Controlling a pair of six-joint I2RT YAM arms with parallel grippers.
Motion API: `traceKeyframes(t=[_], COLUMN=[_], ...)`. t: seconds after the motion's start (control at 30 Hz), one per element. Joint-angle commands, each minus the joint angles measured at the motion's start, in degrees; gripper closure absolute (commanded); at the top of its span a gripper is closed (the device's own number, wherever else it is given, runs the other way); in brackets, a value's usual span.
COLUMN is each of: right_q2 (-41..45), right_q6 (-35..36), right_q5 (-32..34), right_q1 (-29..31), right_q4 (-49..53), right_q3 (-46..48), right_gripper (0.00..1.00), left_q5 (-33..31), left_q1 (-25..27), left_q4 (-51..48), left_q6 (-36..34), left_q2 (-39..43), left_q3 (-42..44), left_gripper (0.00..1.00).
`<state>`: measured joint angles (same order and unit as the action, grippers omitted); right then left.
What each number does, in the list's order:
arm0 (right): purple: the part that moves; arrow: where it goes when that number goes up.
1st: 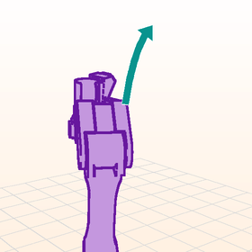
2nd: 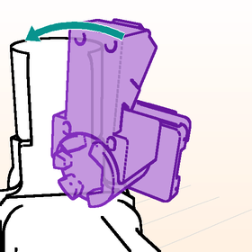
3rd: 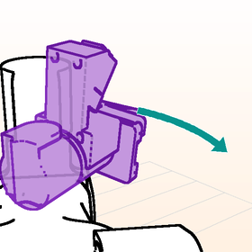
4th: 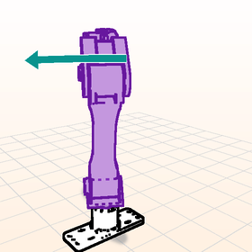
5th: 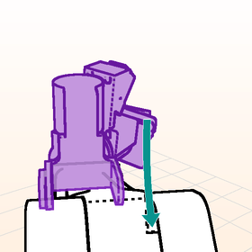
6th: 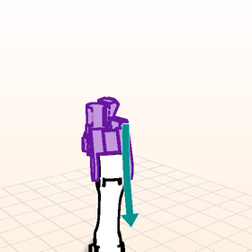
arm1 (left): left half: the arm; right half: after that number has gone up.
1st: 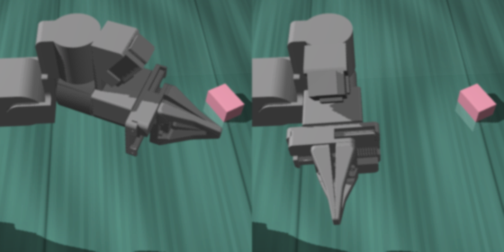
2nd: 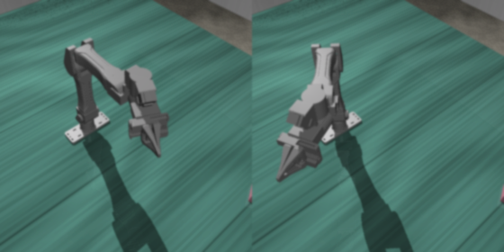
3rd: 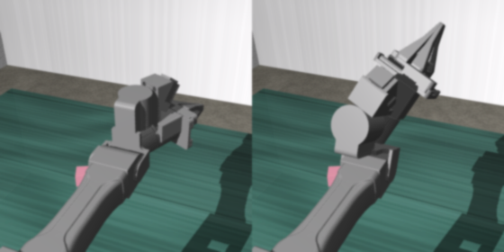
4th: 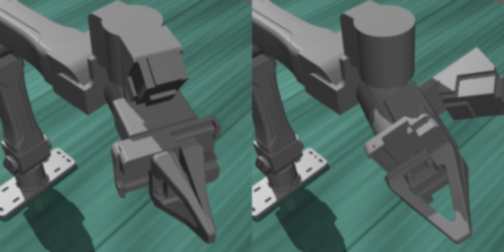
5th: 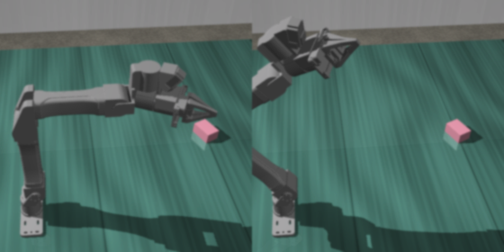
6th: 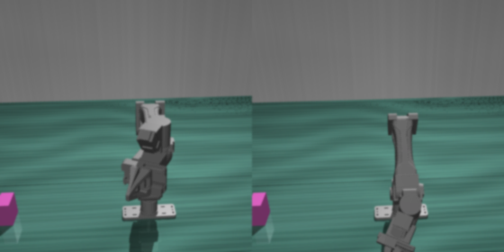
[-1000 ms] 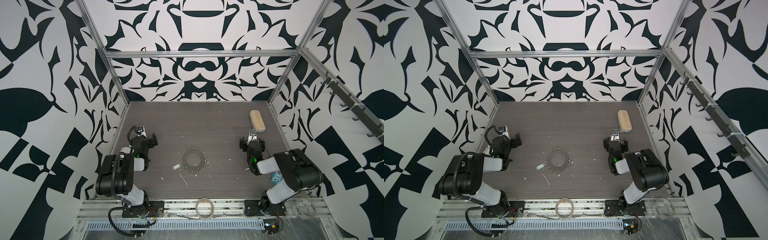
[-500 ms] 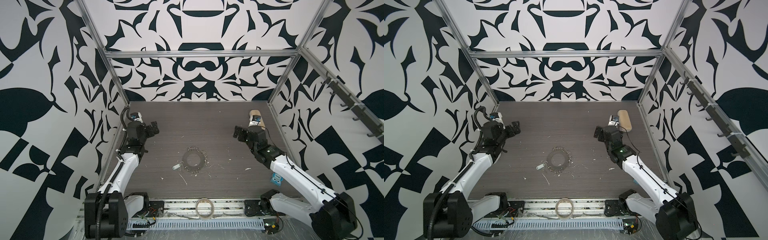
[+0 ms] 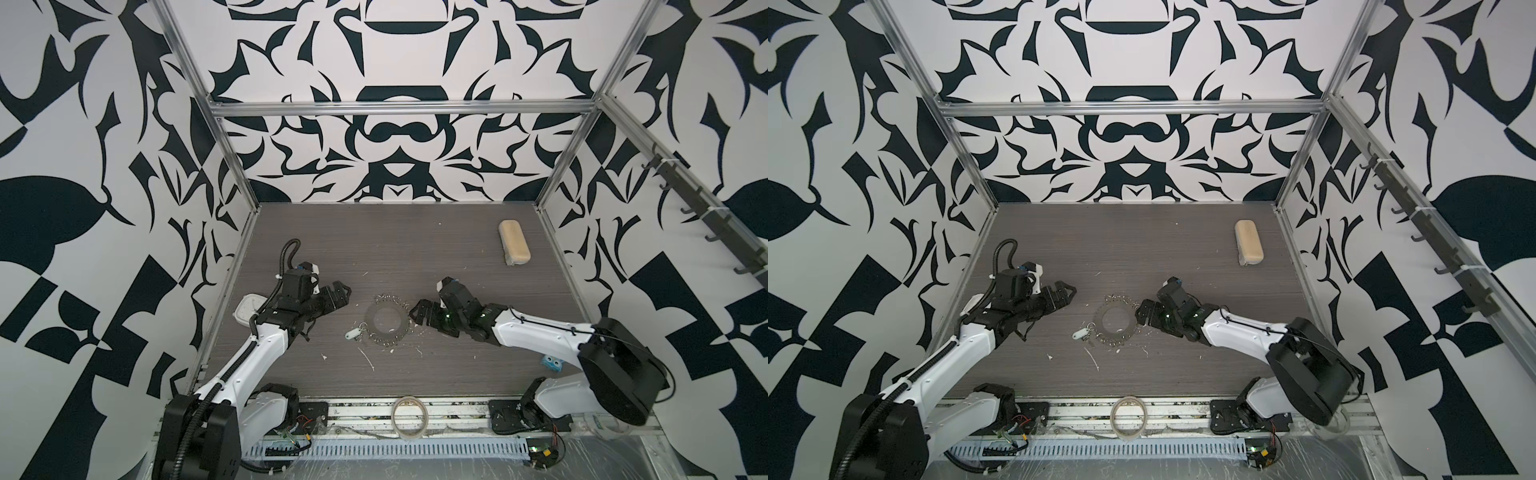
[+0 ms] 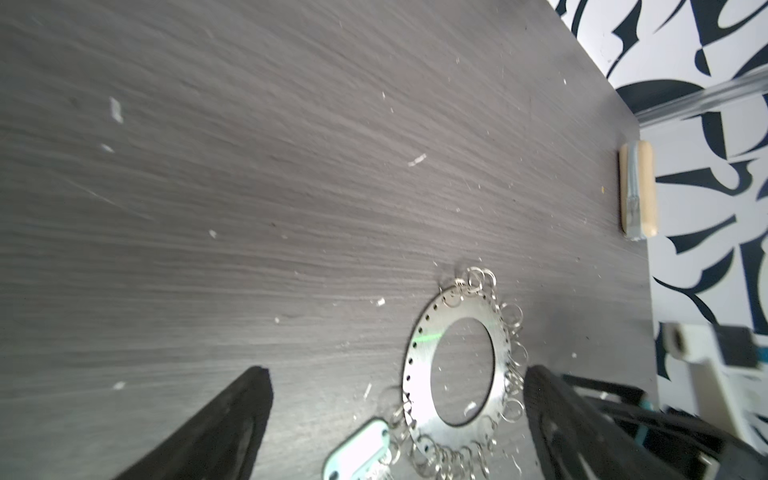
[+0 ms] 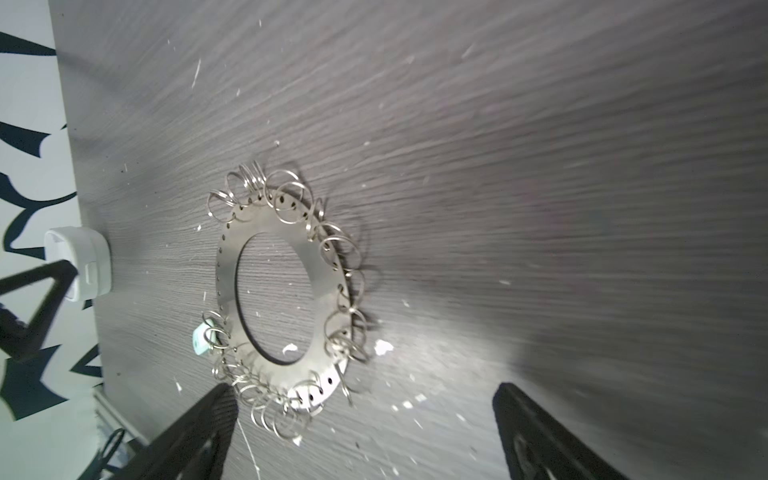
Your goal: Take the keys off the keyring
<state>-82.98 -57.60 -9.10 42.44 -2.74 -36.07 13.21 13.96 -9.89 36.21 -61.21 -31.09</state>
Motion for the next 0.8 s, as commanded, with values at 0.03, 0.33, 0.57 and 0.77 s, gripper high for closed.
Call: traceKeyframes(t=[0.03, 0.33, 0.57, 0.77], right_q2=[-5.3, -20.6, -30.4, -26.6], right_q6=[-4.6, -5.2, -8.9, -4.9], right_q5=[-4.3, -14.6, -22.9, -21.7], right_q1=[1.5, 1.9, 1.9, -1.6], right_q4=[-9.4, -16.4, -23.8, -16.1], right_q3=[-3.0, -13.0, -22.9, -25.7], right_gripper=[0.0, 0.0, 0.01, 0.01], left_q5=[1.8, 2.9, 4.8, 1.2], left_q1=[1.0, 1.8, 2.0, 2.7], left_q4=[-0.2, -0.1, -3.6, -8.8], left_q6=[3.3, 5.2, 6.7, 7.6], left_q2=[-1.1, -0.7, 1.5, 4.5], left_q3=[0.9, 2.8, 4.7, 6.4], left_gripper=[0.01, 0.01, 0.01, 0.01])
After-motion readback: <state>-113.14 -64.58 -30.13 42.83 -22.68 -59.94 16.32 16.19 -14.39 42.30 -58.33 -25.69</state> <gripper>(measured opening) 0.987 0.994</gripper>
